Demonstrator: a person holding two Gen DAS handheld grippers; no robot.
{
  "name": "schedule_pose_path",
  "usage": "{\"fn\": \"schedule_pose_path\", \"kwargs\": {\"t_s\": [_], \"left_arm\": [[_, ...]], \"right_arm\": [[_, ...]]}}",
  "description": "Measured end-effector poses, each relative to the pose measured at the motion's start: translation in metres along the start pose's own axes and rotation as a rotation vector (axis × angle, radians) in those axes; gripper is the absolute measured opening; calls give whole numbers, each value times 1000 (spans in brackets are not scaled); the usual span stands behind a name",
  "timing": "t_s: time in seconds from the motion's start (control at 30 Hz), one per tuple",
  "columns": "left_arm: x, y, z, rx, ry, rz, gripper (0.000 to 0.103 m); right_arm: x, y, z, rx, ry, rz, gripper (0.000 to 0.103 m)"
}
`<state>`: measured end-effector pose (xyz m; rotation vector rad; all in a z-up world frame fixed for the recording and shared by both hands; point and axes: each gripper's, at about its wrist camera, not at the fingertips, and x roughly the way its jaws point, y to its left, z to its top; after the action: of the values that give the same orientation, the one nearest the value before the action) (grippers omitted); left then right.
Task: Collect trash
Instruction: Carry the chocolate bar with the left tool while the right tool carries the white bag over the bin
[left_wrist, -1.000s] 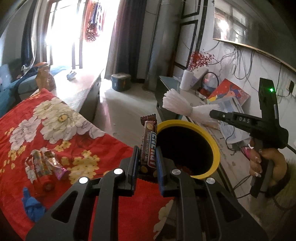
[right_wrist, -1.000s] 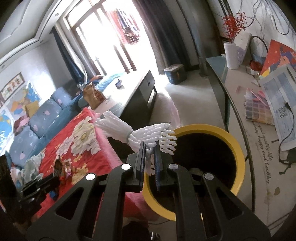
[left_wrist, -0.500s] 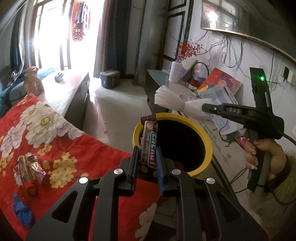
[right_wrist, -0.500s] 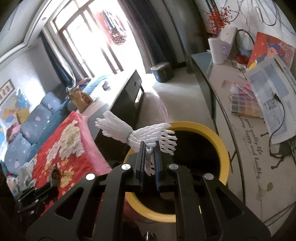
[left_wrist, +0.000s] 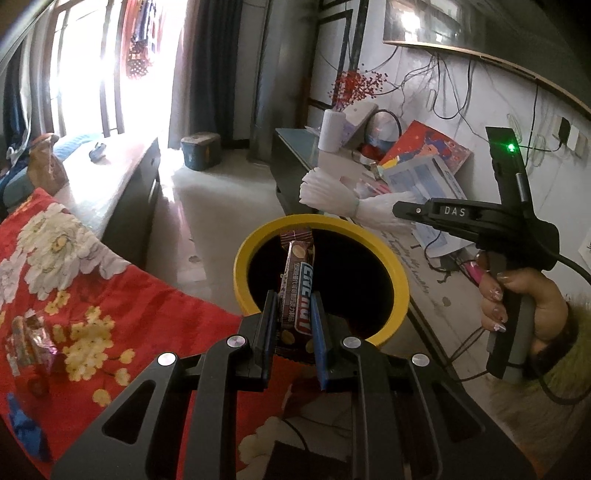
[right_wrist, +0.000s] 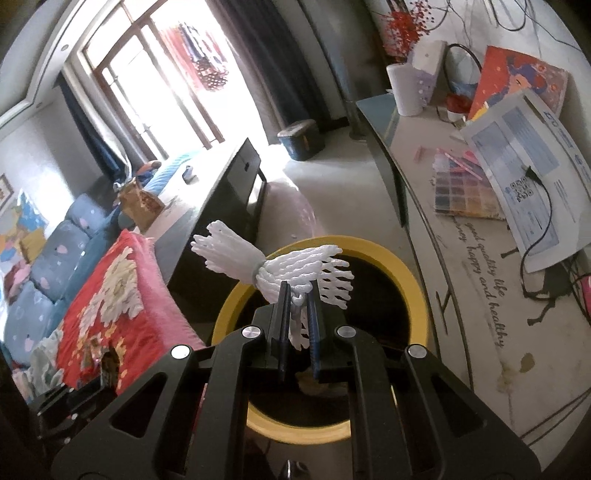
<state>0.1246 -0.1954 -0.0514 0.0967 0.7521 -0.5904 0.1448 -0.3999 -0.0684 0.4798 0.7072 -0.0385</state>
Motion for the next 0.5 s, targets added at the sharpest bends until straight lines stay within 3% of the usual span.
{"fn": "schedule_pose_path", "kwargs": {"t_s": [0.5], "left_arm": [[34,-19,1,39,41,-33,17]], "right_arm": [[12,-27,-3,64,32,-31,6]]}}
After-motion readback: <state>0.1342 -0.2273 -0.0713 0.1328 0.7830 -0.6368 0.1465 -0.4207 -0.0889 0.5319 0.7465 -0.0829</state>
